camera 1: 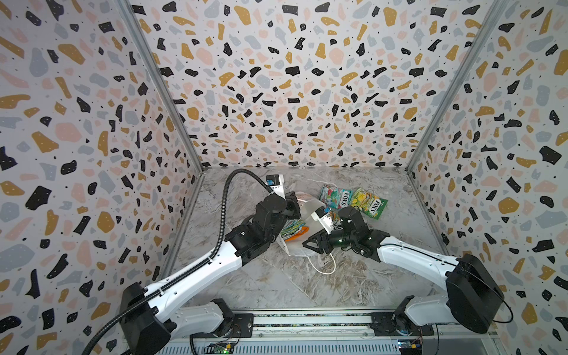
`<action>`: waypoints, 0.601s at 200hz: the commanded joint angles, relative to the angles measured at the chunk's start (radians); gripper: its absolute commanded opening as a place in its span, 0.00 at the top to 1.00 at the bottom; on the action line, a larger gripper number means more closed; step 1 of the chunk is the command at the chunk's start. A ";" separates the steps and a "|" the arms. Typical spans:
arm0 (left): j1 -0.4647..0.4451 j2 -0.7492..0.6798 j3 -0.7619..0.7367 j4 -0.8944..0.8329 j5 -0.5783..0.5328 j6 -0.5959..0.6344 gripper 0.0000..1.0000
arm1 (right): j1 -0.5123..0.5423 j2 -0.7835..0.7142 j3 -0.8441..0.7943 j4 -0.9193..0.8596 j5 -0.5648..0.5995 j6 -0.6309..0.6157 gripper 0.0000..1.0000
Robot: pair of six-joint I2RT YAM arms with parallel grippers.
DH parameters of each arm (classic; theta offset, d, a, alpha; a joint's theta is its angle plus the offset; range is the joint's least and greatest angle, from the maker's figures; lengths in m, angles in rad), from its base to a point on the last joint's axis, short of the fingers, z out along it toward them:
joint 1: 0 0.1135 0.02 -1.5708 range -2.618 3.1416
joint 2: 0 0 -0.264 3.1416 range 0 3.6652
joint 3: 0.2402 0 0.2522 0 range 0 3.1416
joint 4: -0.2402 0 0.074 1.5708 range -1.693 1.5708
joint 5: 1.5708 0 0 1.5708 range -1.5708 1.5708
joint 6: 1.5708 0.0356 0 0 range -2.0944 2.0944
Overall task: Take the snacks out of the paper bag
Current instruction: 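Move the right gripper back to the bag opening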
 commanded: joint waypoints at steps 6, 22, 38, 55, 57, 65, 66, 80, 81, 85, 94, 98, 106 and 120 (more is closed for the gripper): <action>0.000 -0.045 -0.019 0.016 -0.067 0.001 1.00 | -0.019 0.038 0.072 -0.016 0.043 -0.052 0.46; 0.000 -0.050 -0.024 0.018 -0.067 0.006 1.00 | -0.035 0.074 0.106 -0.047 0.064 -0.078 0.46; 0.000 -0.047 -0.029 0.024 -0.072 0.002 1.00 | -0.039 0.110 0.153 -0.095 0.118 -0.102 0.47; 0.000 -0.039 -0.031 0.035 -0.054 0.000 1.00 | -0.036 0.133 0.191 -0.125 0.131 -0.109 0.47; 0.000 -0.039 -0.030 0.036 -0.054 -0.001 1.00 | -0.035 0.134 0.196 -0.126 0.129 -0.110 0.47; -0.001 -0.034 -0.027 0.038 -0.052 -0.002 1.00 | -0.025 0.136 0.205 -0.130 0.133 -0.108 0.47; -0.001 -0.033 -0.027 0.039 -0.052 -0.002 1.00 | -0.024 0.135 0.205 -0.130 0.133 -0.109 0.47; -0.001 -0.026 -0.025 0.049 -0.049 -0.007 1.00 | 0.006 0.124 0.210 -0.132 0.167 -0.111 0.47; -0.001 -0.027 -0.025 0.051 -0.049 -0.007 1.00 | 0.009 0.123 0.209 -0.132 0.170 -0.111 0.47; -0.001 -0.024 -0.024 0.053 -0.051 -0.009 1.00 | 0.015 0.120 0.209 -0.133 0.181 -0.111 0.47; 0.001 -0.019 -0.022 0.053 -0.053 -0.015 1.00 | 0.034 0.114 0.208 -0.132 0.199 -0.107 0.47; 0.000 -0.018 -0.020 0.054 -0.054 -0.017 1.00 | 0.041 0.111 0.208 -0.131 0.207 -0.103 0.47; -0.001 -0.014 -0.018 0.056 -0.055 -0.023 1.00 | 0.056 0.108 0.205 -0.130 0.220 -0.093 0.47; 0.000 -0.009 -0.015 0.059 -0.051 -0.026 1.00 | 0.087 0.106 0.200 -0.123 0.247 -0.074 0.48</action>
